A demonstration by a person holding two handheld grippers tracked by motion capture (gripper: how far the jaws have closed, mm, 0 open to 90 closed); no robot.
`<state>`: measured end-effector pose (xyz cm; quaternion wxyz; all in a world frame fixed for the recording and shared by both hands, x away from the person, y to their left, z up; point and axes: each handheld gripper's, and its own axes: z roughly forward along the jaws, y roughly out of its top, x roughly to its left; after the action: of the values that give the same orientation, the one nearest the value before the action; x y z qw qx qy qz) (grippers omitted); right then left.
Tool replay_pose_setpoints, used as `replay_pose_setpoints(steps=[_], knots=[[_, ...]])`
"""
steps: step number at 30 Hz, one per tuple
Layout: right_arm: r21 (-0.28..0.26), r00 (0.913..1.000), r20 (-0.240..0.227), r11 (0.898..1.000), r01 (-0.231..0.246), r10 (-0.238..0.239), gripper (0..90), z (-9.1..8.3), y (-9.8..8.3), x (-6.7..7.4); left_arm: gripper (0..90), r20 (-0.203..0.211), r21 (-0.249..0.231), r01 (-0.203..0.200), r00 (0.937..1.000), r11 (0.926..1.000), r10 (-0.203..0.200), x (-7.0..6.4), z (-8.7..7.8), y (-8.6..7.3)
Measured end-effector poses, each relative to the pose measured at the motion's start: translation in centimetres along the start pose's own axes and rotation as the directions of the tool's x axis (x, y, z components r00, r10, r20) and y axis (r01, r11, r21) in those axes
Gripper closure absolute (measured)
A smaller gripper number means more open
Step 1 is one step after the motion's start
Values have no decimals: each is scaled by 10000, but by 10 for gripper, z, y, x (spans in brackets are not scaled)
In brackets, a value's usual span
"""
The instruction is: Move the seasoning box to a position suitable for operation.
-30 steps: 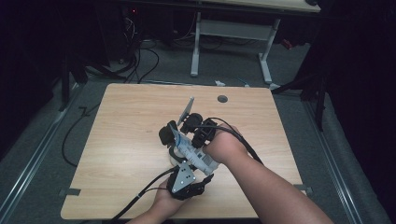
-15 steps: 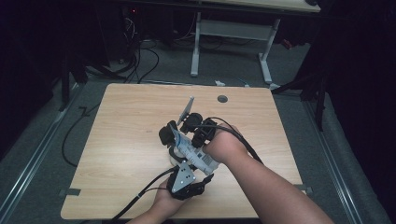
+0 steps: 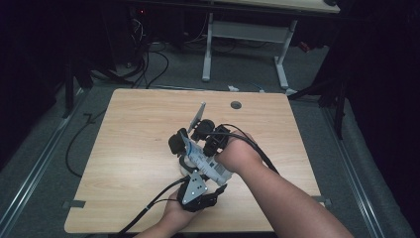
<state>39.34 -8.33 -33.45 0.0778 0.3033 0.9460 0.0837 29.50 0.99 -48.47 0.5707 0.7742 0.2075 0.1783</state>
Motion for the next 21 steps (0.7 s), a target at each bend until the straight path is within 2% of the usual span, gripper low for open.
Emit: replay_pose_setpoints(steps=[21], knots=[[25,10000,78,10000,-61,61,900,-2,-2,-4,488,120,15,49,9999,10000,-49,0,5,4]])
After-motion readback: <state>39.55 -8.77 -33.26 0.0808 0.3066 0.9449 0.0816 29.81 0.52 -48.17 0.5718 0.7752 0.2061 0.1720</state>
